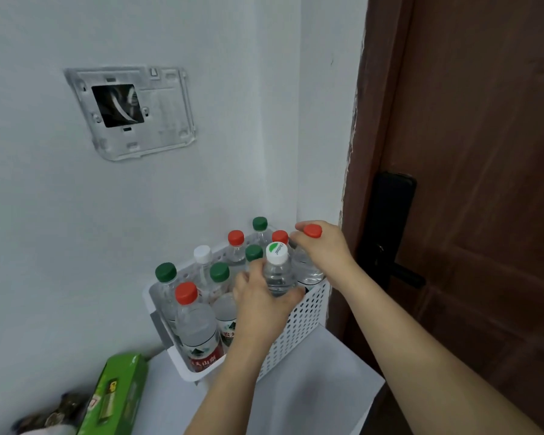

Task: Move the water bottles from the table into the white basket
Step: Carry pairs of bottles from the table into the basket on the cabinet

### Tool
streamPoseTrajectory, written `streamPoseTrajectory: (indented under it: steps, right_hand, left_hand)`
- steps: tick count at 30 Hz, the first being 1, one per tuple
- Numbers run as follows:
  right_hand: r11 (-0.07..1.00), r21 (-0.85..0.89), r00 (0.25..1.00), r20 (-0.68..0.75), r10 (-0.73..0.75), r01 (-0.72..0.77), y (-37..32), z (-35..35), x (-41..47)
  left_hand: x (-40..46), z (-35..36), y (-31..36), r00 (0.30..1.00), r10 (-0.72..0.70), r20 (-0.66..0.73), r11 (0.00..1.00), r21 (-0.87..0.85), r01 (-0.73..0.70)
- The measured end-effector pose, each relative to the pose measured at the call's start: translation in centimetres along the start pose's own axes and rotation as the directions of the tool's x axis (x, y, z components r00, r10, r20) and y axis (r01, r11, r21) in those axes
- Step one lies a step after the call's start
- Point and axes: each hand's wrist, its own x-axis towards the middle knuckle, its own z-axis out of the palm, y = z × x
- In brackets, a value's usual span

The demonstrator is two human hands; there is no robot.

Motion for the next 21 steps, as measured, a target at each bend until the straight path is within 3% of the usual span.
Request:
streamPoseTrajectory:
  steps: [5,8,11,21]
  right_hand:
    - [1.000,-0.004,1.000,0.013,0.019,-0.019,0.4,0.4,-0.3]
    - [0.993,-0.120,0.999,0.052,0.012,-0.006,1.3,0.6,-0.5]
    - [0.980,-0.201,0.998,0.056,0.013,-0.001,2.3,0.6,-1.1]
    - [0.972,-0.233,0.992,0.121,0.045,-0.015,4.4,1.1,-1.1]
  left_hand:
    - [-0.2,0.1,0.1,0.999,-0.009,0.036,1.000,0.029,0.008]
    - [0.1,0.1,0.2,0.993,-0.068,0.101,0.998,0.027,0.065]
    - [0.1,0.1,0.6,0.993,-0.047,0.107,0.995,0.093,0.037]
    - [0.3,0.2,0.5,0.985,-0.112,0.131,0.993,0.060,0.105]
